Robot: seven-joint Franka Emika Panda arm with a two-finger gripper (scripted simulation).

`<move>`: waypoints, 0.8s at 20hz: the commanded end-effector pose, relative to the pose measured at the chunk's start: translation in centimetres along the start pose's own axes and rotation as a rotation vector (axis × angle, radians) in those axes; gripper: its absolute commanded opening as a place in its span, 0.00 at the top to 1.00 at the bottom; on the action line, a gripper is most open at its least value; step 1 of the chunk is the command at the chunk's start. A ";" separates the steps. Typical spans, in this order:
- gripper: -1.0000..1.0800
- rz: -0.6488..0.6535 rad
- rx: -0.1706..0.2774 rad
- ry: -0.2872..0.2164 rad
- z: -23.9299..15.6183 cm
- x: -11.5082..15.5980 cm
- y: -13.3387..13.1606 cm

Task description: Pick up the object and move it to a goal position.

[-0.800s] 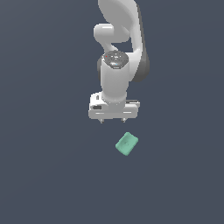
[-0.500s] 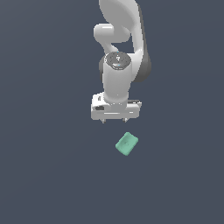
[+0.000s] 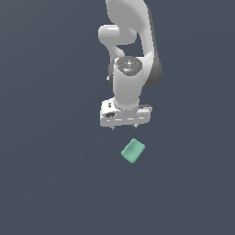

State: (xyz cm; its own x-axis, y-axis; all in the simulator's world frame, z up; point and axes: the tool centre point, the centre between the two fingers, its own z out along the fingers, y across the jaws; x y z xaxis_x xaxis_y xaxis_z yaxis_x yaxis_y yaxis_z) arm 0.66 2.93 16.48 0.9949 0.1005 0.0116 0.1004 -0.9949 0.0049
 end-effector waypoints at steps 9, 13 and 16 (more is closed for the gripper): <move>0.04 0.106 0.005 -0.002 1.1 0.8 -0.5; 0.04 0.186 0.008 -0.004 2.0 1.4 -1.0; 0.04 0.259 0.009 -0.006 2.8 2.0 -1.4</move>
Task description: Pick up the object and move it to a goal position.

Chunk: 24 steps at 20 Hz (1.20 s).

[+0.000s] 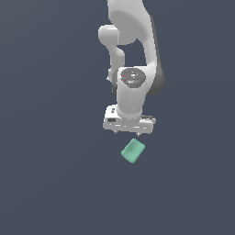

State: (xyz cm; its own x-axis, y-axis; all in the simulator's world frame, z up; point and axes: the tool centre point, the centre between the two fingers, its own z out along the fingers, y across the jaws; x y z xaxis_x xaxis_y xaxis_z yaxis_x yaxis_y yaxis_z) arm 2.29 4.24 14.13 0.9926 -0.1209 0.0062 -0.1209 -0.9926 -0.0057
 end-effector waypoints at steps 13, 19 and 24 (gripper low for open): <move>0.04 0.371 -0.001 -0.006 4.3 2.0 -2.6; 0.04 0.488 -0.004 -0.006 5.8 2.5 -3.5; 0.04 0.549 -0.006 -0.005 6.5 2.8 -3.9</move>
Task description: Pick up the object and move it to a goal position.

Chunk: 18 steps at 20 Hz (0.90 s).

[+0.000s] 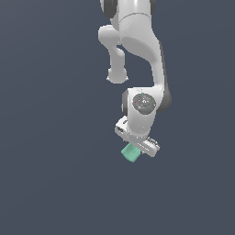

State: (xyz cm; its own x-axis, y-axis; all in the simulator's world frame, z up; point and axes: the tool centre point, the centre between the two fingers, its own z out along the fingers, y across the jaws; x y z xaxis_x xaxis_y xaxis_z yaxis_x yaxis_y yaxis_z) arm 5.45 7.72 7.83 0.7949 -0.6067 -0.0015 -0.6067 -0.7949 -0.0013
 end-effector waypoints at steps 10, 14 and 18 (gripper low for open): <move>0.04 0.046 -0.001 0.001 0.7 0.0 -0.4; 0.04 0.047 -0.001 0.001 1.9 0.0 -0.4; 0.04 0.049 -0.001 0.001 4.1 -0.1 -0.3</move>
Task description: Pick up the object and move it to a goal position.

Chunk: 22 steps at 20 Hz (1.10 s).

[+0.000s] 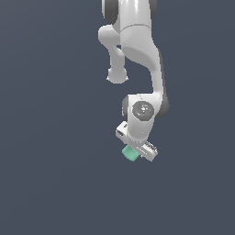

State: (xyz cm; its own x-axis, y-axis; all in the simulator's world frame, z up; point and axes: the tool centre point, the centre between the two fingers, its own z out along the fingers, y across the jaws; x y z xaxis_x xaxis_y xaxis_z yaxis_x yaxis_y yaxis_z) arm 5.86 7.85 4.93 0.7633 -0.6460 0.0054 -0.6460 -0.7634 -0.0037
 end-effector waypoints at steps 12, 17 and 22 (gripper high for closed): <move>1.00 0.000 -0.004 -0.006 2.7 -0.3 0.0; 1.00 0.000 -0.004 -0.006 2.7 -0.3 0.0; 1.00 0.015 0.019 0.024 0.5 1.5 0.0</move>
State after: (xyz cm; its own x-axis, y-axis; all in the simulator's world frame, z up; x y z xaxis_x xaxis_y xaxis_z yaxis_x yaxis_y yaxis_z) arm 7.08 7.09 4.54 0.7540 -0.6562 0.0294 -0.6558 -0.7546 -0.0248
